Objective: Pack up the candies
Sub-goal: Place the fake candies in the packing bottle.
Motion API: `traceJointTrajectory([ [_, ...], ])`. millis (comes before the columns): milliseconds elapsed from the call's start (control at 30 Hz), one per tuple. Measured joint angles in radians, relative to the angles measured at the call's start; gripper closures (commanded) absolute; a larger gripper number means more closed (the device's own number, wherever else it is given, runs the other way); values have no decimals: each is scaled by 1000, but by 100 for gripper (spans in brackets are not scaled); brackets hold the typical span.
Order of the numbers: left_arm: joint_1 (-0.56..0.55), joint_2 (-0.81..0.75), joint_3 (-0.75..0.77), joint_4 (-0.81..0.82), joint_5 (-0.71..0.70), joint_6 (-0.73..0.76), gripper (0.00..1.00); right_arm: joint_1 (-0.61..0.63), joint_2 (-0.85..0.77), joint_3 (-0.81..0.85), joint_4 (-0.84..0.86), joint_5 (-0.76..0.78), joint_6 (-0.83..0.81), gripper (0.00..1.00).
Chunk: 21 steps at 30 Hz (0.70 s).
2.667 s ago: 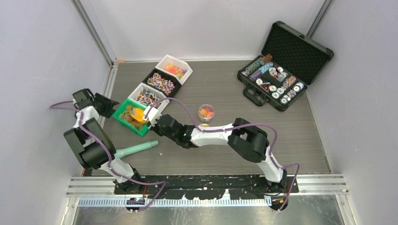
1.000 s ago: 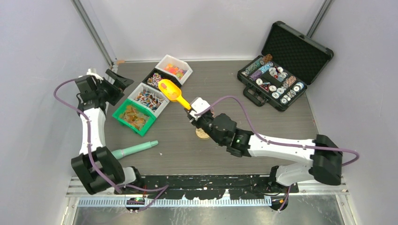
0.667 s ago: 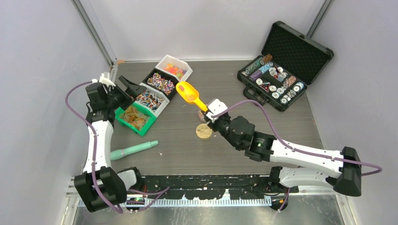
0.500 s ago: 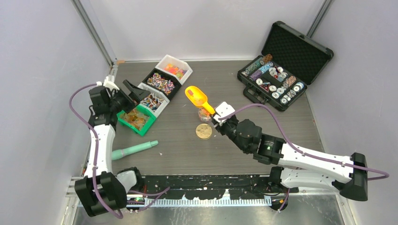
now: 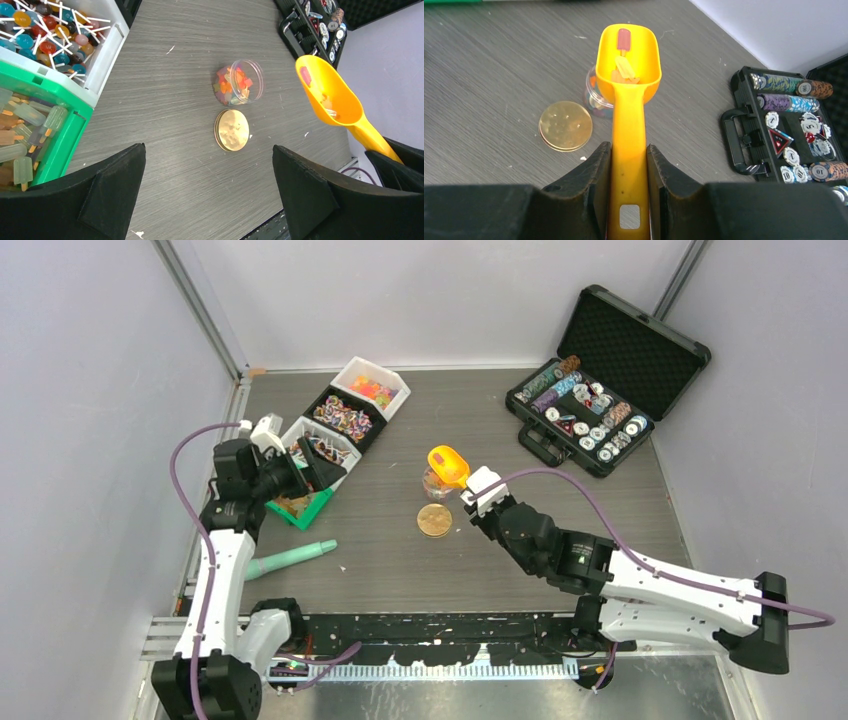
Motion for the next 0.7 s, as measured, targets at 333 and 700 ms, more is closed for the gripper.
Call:
traceJointTrajectory([
  [333, -7, -67, -1, -12, -15, 17, 0, -7, 145, 94, -157, 14, 5, 100],
  [700, -7, -50, -1, -15, -19, 14, 0, -42, 248, 201, -327, -2, 4, 100],
])
